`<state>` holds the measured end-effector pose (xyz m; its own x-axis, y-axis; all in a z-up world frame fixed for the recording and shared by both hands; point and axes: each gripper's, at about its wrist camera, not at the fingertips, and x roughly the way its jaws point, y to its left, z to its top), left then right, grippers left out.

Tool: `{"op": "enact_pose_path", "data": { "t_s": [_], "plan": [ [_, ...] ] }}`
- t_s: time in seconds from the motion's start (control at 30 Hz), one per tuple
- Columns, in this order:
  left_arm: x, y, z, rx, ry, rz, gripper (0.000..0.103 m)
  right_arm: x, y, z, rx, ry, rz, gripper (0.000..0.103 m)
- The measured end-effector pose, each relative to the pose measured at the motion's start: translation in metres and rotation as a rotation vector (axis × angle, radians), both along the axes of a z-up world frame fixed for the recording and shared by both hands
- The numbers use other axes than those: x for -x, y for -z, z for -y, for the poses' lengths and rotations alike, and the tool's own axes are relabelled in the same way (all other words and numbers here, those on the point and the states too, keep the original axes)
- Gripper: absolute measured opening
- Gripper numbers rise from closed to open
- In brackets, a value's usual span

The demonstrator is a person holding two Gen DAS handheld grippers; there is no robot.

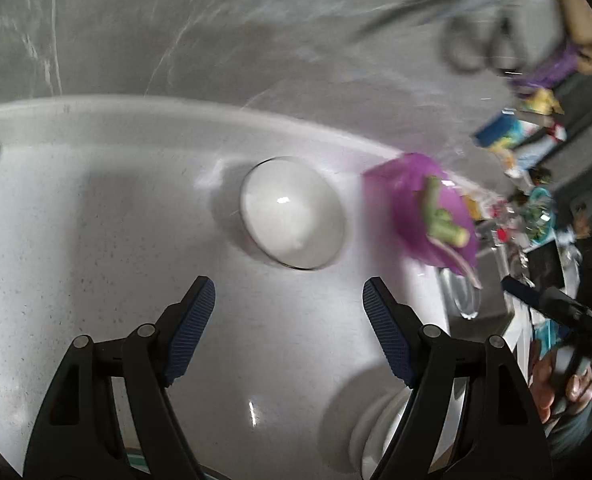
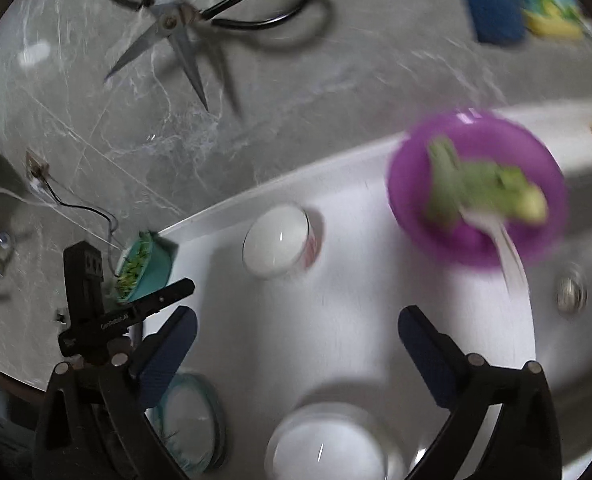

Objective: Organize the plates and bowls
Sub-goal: 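Reach both grippers to the red-patterned white bowl and close on its rim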

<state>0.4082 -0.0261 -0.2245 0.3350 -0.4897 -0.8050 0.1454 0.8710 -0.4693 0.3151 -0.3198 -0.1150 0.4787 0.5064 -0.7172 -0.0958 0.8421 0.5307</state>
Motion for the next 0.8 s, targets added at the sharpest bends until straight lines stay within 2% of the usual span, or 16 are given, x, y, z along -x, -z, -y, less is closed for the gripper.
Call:
{"op": "enact_pose_path", "data": {
  "t_s": [0.07,0.2,0.33,0.5,0.57,0.63,0.77,0.8],
  "plan": [
    [-0.021,0.016,0.008,-0.057,0.025,-0.061,0.075,-0.034,0.015,-0.016,-0.016,-0.038,-0.039,0.103],
    [-0.048,0.041,0.028,-0.087,0.085,-0.094,0.076,-0.078,0.037,-0.041,0.032,-0.068,-0.07,0.103],
    [-0.078,0.062,0.02,-0.072,0.021,-0.123,0.075,-0.118,0.068,-0.064,0.067,-0.098,-0.135,0.103],
    [-0.106,0.075,0.016,-0.113,0.012,-0.087,0.075,-0.135,0.096,-0.077,0.146,-0.123,-0.21,0.1],
    [-0.111,0.08,0.02,-0.131,0.03,-0.088,0.075,-0.142,0.108,-0.074,0.134,-0.104,-0.257,0.09],
    [-0.118,0.088,0.026,-0.17,0.043,-0.087,0.075,-0.148,0.123,-0.068,0.07,-0.081,-0.313,0.082],
    [-0.122,0.102,0.039,-0.219,0.07,-0.082,0.072,-0.15,0.141,-0.065,0.011,-0.074,-0.374,0.054],
    [-0.123,0.105,0.04,-0.223,0.075,-0.085,0.069,-0.15,0.144,-0.066,-0.007,-0.081,-0.387,0.052]
  ]
}}
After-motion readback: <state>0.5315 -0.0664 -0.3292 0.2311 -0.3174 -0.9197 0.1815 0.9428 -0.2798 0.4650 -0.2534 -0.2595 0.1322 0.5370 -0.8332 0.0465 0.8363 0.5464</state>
